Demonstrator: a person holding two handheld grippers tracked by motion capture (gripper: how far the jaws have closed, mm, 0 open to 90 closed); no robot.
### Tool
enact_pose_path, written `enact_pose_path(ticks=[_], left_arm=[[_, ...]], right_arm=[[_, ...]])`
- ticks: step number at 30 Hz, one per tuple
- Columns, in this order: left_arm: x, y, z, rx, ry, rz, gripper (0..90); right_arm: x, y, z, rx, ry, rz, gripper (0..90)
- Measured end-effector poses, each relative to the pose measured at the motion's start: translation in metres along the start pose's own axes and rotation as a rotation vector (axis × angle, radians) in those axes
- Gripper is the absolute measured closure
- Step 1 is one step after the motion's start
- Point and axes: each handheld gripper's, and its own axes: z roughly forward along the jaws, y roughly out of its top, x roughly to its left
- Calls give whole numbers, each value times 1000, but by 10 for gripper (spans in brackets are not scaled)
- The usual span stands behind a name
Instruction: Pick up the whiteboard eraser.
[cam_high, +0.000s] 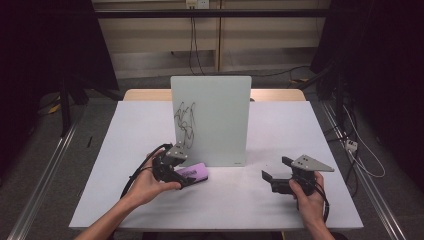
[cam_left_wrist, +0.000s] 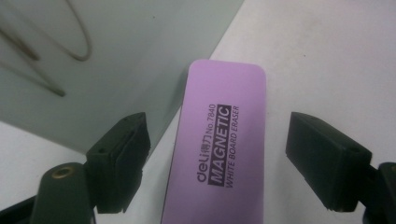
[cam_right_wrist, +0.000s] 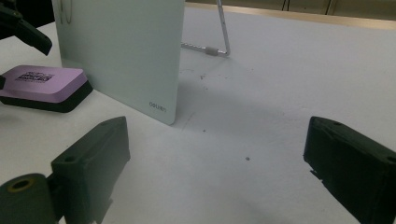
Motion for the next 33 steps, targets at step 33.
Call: enact_pose_path(ticks=[33], left_arm=[[-2,4,20,122,-6,94,397]], right_arm=[[1,0,1,3,6,-12,69]])
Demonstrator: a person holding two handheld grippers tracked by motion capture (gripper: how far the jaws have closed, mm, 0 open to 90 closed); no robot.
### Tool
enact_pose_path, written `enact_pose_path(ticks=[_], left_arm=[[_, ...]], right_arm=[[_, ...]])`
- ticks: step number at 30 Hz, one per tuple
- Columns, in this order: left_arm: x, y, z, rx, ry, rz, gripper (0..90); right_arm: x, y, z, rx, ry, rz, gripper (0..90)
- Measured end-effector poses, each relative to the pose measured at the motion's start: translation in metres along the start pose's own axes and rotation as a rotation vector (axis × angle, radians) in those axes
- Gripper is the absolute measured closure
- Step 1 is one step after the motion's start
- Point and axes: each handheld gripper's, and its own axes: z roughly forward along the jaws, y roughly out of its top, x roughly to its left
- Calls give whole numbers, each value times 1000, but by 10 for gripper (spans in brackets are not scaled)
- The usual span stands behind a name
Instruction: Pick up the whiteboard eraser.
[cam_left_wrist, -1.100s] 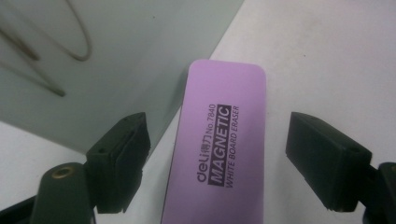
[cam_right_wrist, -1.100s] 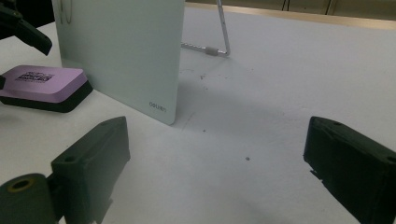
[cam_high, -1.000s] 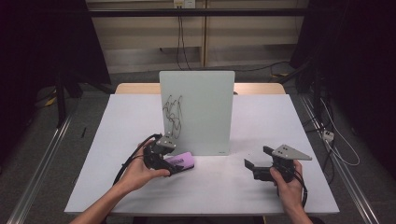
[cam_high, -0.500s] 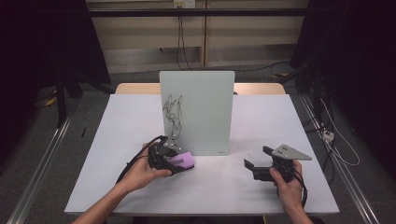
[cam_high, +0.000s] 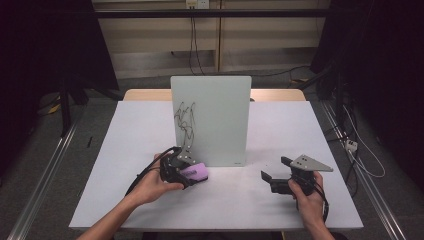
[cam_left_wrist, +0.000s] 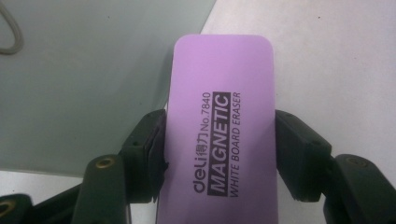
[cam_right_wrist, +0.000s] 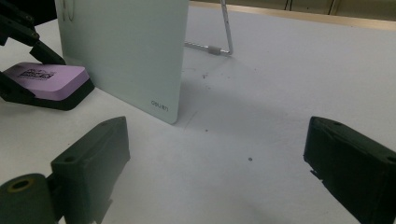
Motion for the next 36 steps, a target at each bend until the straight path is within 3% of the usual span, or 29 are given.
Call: enact_pose_path(ticks=[13,15,24,25,27,32,33,35,36], left_arm=[[-1,-2,-2,4,0,6,403],[0,-3,-4,-3,1,-7,403],[4,-8,-14,-85,6,-53,404],[5,-10,-18,-120,7,-64,405],[5,-12,-21,-144,11,-80,405],[10,-17,-30,-173,15,-74,405],[9,-17,-31,-176,47,-77,405],[9,-19,-31,-212,27,-85,405],[8,-19,-32,-211,48,-87,405]], right_arm=[[1,0,0,1,-1,0,69],[1,0,0,1,1,0,69],[0,1,2,0,4,2,69],[0,1,2,0,0,5,69],[0,1,2,1,-1,9,69],[1,1,4,7,-2,12,69],[0,1,5,8,-2,10,69],[0,1,5,9,-1,11,69],[0,1,6,9,-1,8,69]])
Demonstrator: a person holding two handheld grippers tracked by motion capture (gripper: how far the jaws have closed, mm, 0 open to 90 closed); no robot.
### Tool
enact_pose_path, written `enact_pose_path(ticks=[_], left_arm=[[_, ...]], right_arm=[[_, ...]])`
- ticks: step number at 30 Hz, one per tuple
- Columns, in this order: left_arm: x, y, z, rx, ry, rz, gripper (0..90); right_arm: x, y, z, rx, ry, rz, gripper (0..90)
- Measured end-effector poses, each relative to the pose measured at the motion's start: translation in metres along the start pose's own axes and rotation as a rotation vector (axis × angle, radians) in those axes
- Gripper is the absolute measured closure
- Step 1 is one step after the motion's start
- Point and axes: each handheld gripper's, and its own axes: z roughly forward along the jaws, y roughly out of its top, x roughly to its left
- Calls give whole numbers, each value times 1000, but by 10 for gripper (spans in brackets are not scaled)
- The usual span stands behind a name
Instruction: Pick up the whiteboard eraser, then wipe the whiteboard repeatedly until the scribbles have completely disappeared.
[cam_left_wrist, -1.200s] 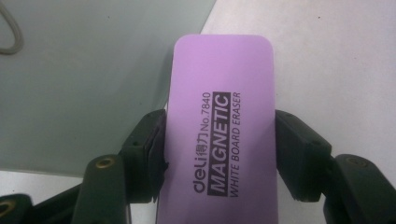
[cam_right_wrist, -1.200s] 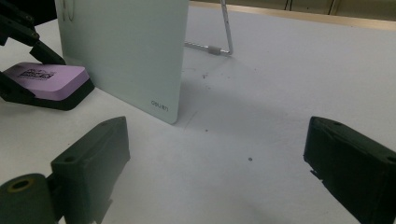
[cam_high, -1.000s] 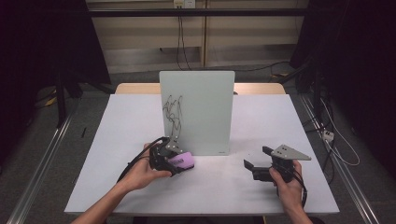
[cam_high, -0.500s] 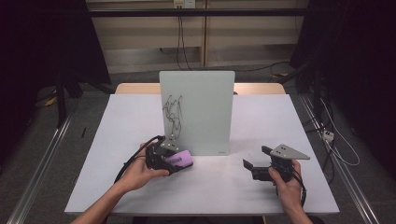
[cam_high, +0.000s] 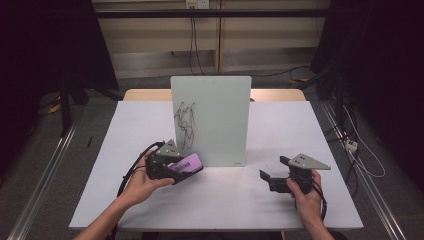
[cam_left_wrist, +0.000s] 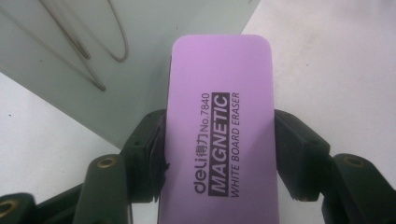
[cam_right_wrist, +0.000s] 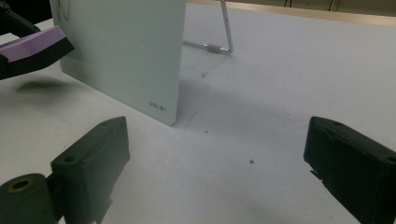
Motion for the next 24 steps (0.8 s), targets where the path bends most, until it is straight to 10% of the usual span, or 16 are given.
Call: enact_pose_path(ticks=[24], left_arm=[[8,3,-30,-179,22,-44,405]], right_arm=[[-1,0,0,2,3,1,69]])
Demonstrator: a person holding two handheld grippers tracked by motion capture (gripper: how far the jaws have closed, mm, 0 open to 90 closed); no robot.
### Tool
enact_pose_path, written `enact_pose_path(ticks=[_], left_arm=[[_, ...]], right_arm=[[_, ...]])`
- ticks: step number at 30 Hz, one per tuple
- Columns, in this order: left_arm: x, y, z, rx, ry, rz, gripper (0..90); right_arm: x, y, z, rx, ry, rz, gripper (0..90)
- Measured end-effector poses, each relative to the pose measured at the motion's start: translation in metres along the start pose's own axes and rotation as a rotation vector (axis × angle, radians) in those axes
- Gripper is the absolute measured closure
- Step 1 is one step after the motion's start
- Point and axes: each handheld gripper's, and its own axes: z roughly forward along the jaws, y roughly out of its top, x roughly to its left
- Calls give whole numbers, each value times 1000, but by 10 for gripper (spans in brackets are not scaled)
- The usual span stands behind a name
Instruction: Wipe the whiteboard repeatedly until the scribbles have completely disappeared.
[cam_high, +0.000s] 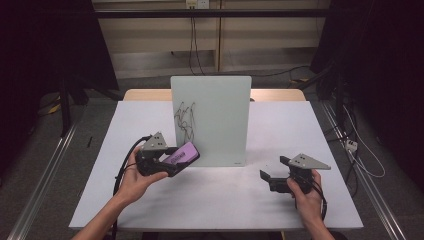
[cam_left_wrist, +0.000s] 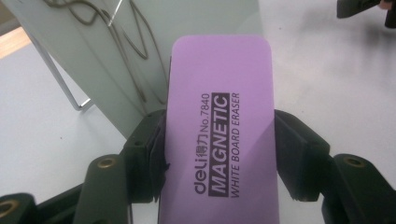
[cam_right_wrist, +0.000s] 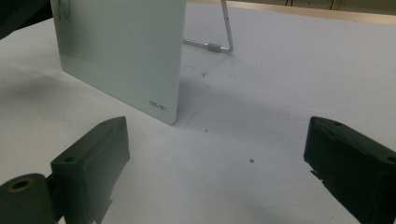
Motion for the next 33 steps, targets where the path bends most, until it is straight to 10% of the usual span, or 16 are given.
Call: enact_pose_path(ticks=[33], left_arm=[[8,52,-38,-106,96,62,407]], right_arm=[[1,-1,-3,-3,8,-9,67]])
